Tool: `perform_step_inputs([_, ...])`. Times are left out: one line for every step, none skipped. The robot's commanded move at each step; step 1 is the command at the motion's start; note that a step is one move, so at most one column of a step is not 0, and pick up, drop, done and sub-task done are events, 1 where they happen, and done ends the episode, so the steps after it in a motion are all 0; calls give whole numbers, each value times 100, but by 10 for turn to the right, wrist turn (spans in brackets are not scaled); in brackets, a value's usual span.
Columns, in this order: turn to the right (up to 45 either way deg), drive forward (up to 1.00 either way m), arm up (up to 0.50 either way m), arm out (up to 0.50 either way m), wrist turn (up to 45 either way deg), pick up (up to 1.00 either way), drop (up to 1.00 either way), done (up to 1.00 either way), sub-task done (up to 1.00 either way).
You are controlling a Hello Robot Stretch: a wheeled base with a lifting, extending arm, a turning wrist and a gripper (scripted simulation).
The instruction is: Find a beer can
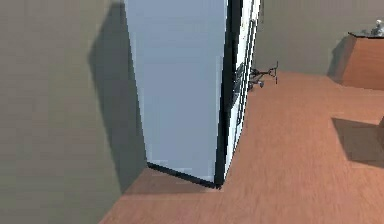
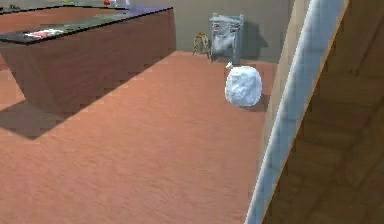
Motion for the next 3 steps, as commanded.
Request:
perform_step_inputs([150,0,0,0,0,0,0,0,0])
perform_step_inputs([0,20,0,0,0,0,0,0,0])
perform_step_inputs([270,0,0,0,0,0,0,0,0])
